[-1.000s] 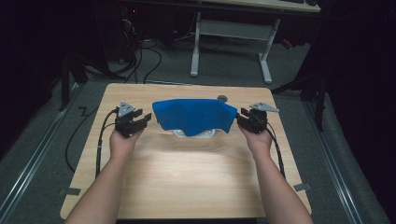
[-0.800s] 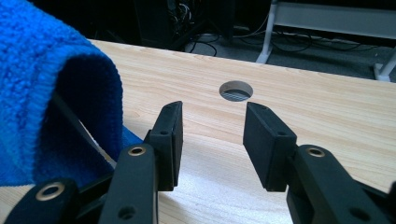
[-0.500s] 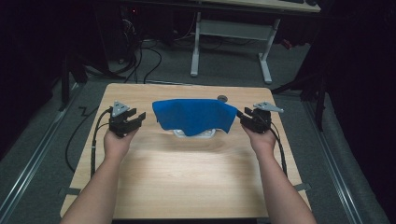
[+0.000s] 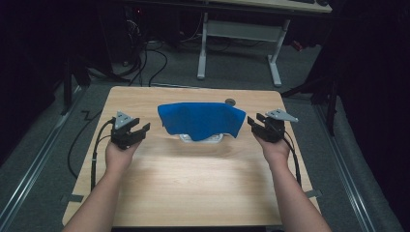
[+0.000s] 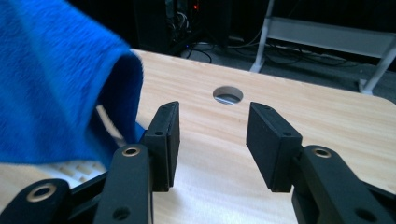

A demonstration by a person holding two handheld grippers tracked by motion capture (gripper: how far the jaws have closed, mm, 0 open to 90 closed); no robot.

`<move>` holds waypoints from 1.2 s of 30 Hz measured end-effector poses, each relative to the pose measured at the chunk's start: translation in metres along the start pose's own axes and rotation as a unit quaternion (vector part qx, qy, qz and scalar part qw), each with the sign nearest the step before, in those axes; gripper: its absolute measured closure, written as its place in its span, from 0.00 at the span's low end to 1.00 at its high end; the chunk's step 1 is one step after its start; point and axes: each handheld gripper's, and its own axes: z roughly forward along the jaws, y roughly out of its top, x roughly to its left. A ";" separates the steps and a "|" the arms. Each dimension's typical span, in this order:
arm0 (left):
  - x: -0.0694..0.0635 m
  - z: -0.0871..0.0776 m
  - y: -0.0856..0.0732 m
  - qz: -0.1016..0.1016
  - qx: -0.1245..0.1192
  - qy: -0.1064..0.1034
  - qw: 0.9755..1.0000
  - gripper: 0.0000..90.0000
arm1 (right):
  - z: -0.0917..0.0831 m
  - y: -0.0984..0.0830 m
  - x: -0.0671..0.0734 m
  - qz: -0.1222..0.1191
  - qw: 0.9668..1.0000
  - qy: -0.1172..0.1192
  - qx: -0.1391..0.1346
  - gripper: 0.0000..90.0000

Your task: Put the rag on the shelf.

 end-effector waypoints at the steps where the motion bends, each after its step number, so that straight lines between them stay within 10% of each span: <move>1: -0.002 -0.003 -0.003 0.000 0.001 -0.003 1.000 0.55 | -0.002 -0.001 0.001 0.001 1.000 0.000 0.007 0.60; 10: -0.027 -0.052 -0.023 -0.010 -0.014 -0.037 0.999 0.52 | -0.044 -0.009 0.025 -0.051 0.999 0.015 -0.001 0.52; 19: -0.069 -0.081 -0.048 -0.037 0.016 -0.082 0.996 0.45 | -0.082 -0.035 0.062 -0.047 0.998 0.037 0.018 0.40; 24: -0.112 -0.072 -0.075 0.020 0.047 -0.108 0.993 0.43 | -0.086 -0.062 0.090 -0.063 0.996 0.051 0.042 0.39; 29: -0.134 -0.062 -0.089 0.094 0.085 -0.122 0.984 0.44 | -0.085 -0.112 0.108 -0.070 0.993 0.061 0.076 0.42; 36: -0.128 -0.055 -0.089 0.059 0.093 -0.129 0.985 0.44 | -0.078 -0.112 0.103 -0.061 0.994 0.064 0.070 0.46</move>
